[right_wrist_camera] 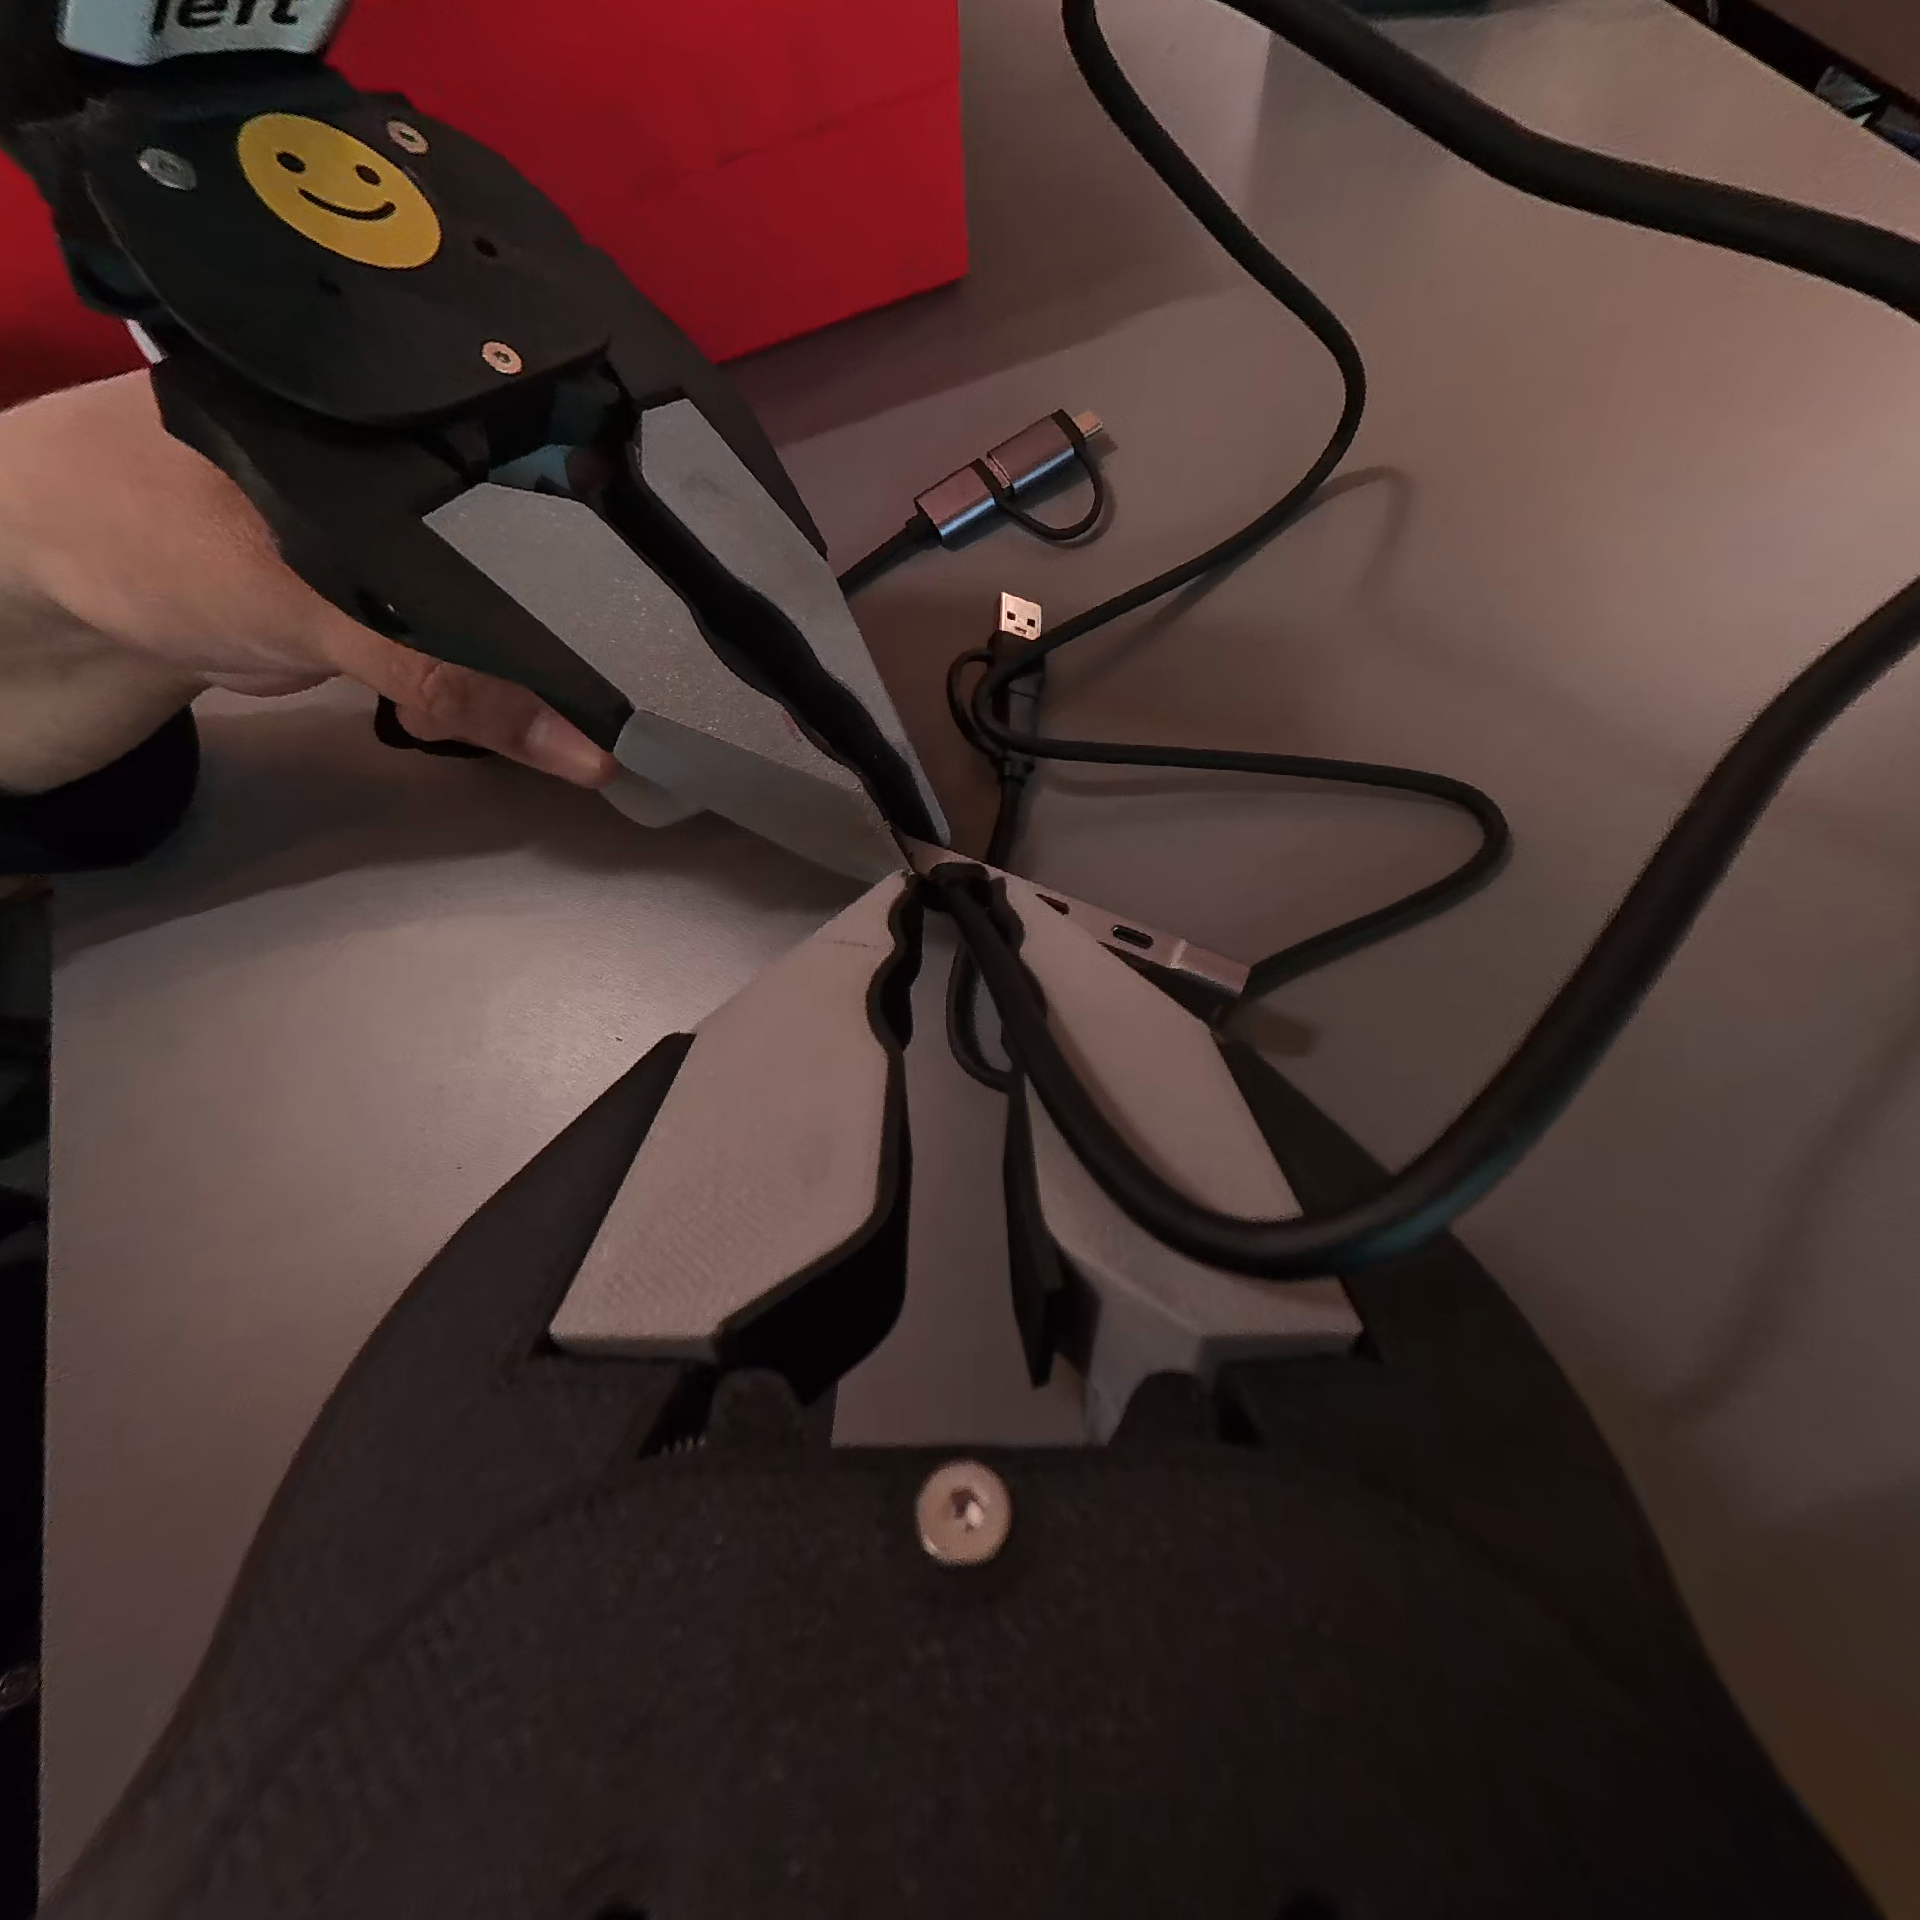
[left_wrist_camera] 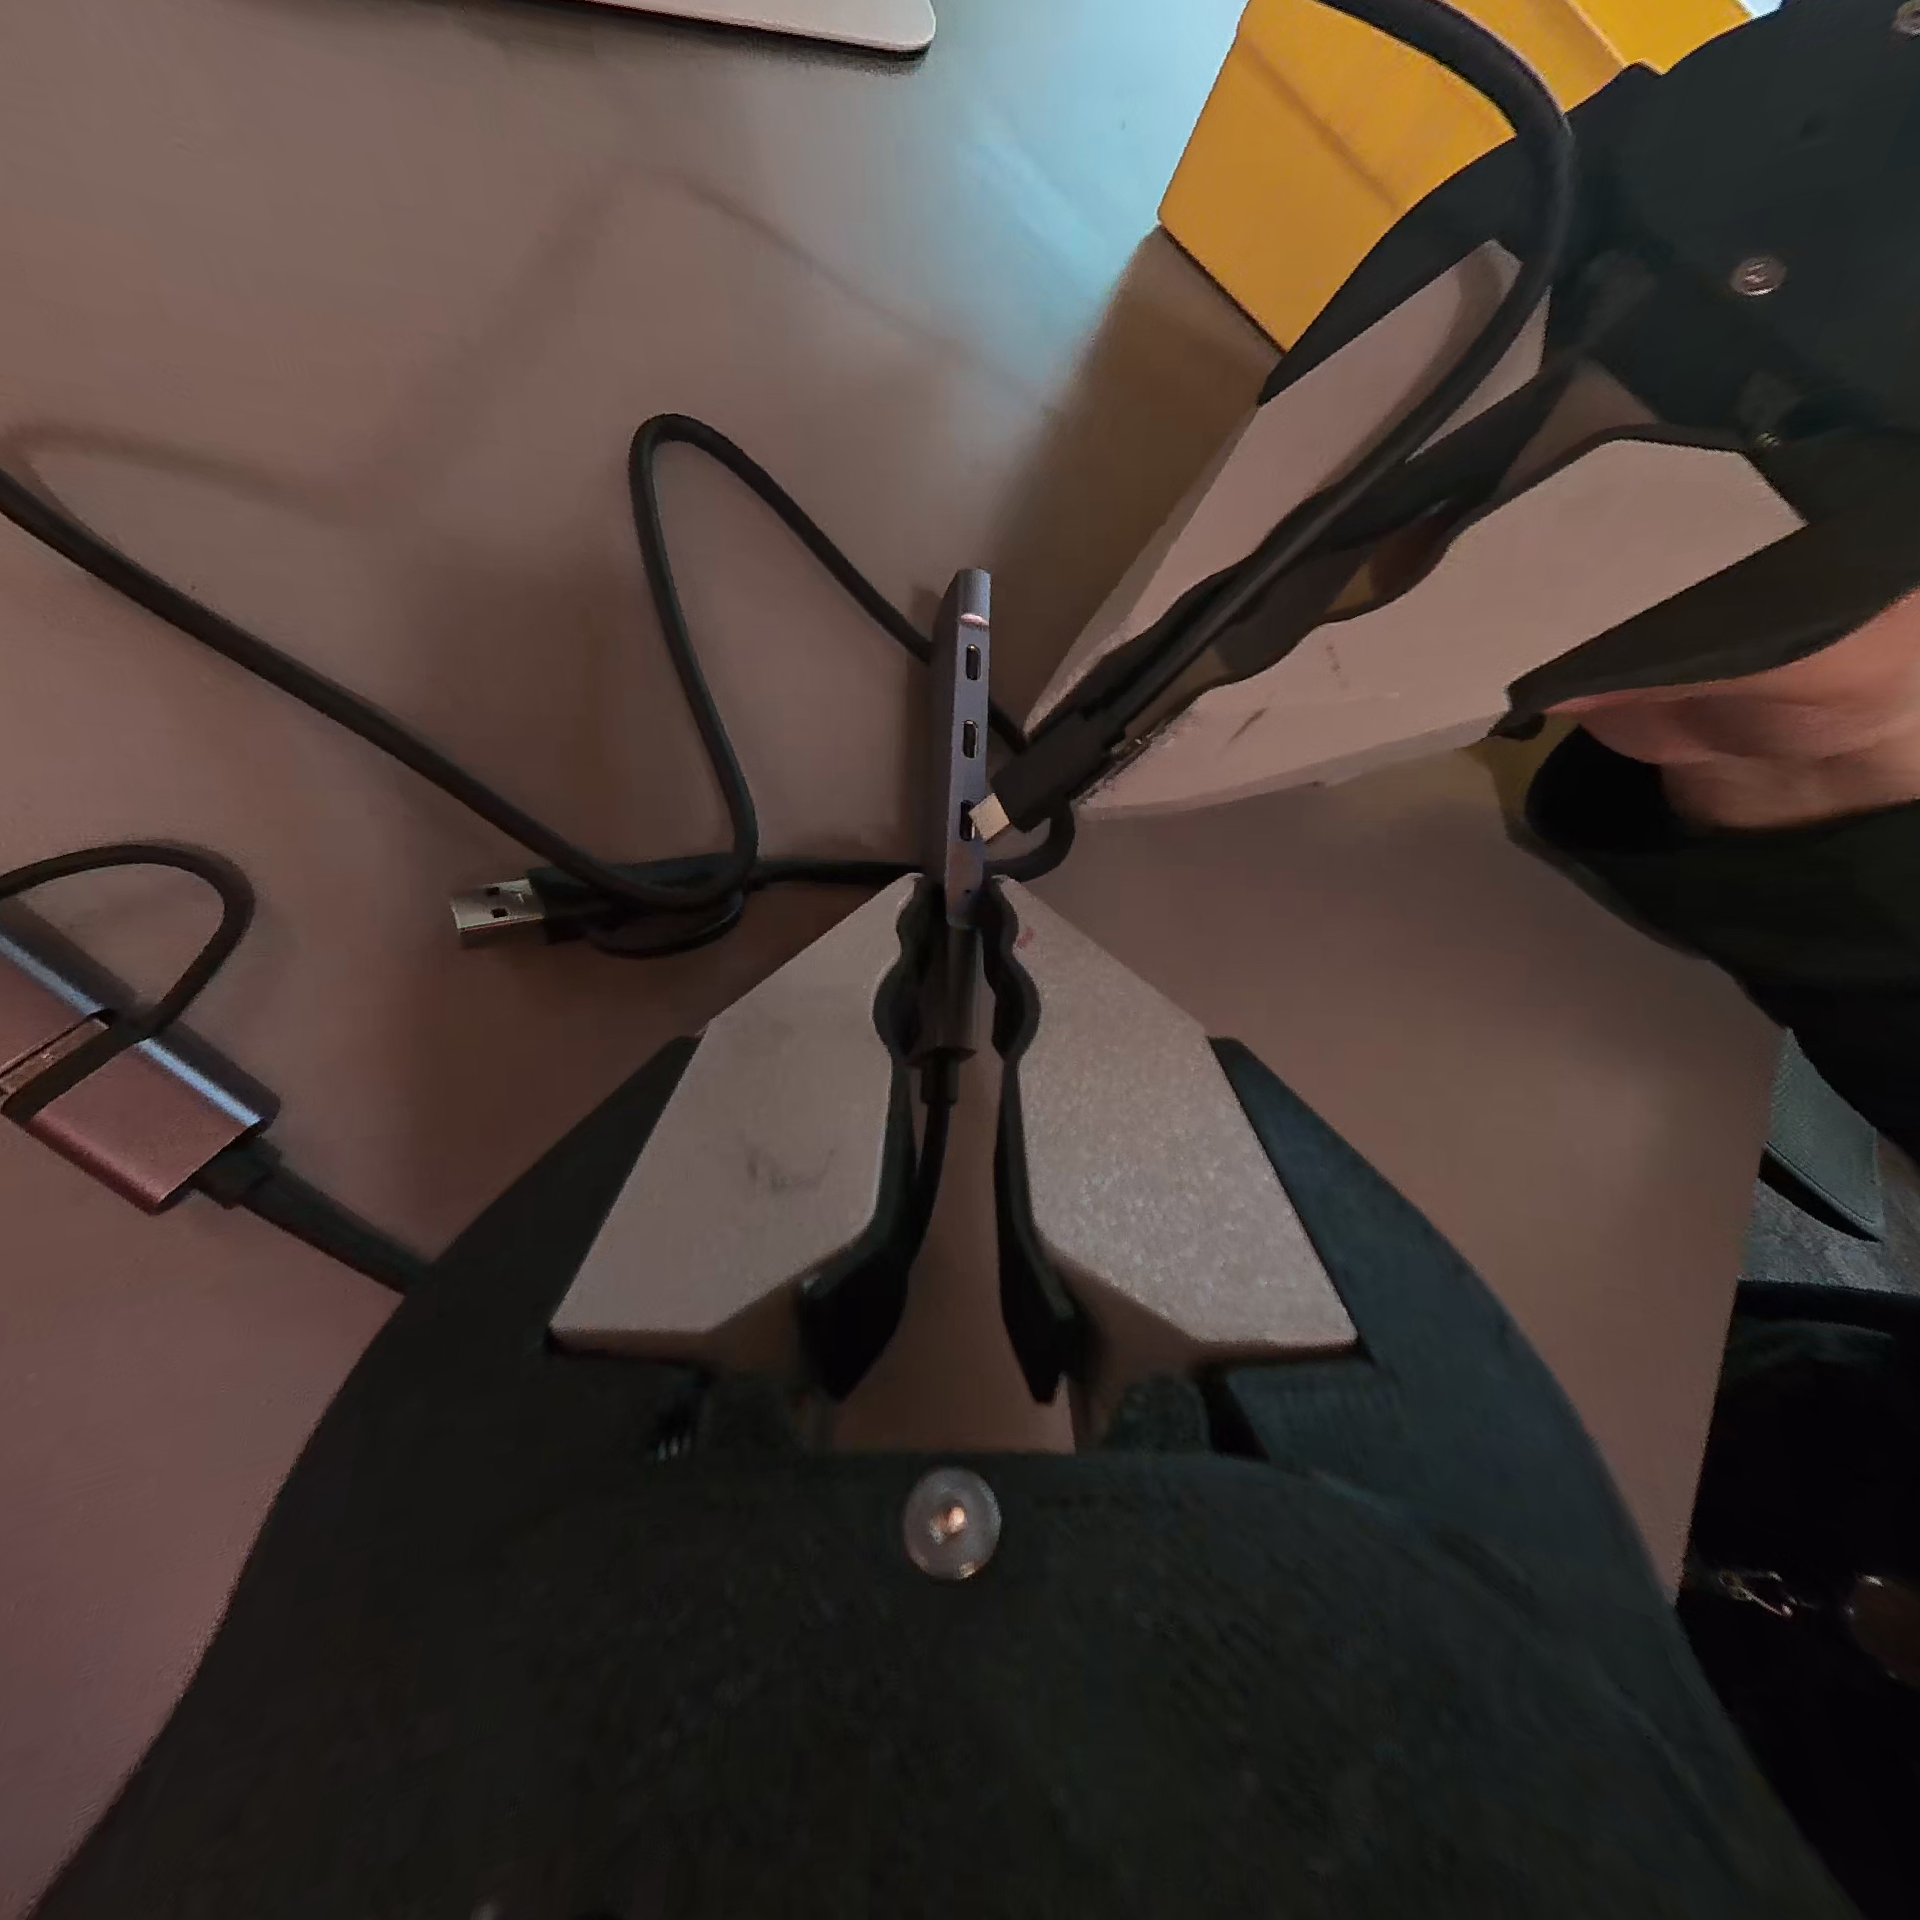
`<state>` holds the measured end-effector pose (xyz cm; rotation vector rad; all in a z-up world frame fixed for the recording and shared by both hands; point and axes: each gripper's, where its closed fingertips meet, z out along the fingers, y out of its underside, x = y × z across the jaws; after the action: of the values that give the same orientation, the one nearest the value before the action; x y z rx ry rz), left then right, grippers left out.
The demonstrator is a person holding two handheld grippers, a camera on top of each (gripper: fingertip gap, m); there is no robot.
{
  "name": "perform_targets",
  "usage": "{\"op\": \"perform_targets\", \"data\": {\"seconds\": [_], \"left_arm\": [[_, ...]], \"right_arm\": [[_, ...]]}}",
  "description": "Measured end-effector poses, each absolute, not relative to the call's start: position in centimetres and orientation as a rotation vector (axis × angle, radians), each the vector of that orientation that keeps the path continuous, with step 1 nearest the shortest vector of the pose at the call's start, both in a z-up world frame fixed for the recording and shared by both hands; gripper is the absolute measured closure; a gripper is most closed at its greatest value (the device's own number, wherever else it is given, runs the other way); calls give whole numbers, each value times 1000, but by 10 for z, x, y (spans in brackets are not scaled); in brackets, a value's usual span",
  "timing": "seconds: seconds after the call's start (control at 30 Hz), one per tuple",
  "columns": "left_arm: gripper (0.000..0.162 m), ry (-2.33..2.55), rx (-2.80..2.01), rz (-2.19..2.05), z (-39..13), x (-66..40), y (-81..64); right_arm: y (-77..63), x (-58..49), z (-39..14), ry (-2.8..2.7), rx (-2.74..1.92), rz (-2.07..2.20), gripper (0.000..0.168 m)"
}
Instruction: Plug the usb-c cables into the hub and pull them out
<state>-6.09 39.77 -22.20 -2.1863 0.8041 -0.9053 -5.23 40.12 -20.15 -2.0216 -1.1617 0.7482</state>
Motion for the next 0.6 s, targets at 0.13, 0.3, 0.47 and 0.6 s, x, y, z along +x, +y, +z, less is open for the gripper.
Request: {"op": "perform_targets", "data": {"seconds": [0.13, 0.3, 0.47, 0.6], "left_arm": [[155, 796, -2174, -882, -222, -61, 398], [155, 796, -2160, -869, -222, -60, 399], [154, 836, -2153, -773, -224, -60, 401], [148, 931, -2156, -616, -230, -60, 403]], "right_arm": [[403, -52, -203, -1157, -2029, 717, 159], [404, -52, -203, -1139, -2035, 744, 159], [405, -51, -203, -1132, -2037, 748, 159], [406, -50, -205, -1135, -2043, 742, 159]]}}
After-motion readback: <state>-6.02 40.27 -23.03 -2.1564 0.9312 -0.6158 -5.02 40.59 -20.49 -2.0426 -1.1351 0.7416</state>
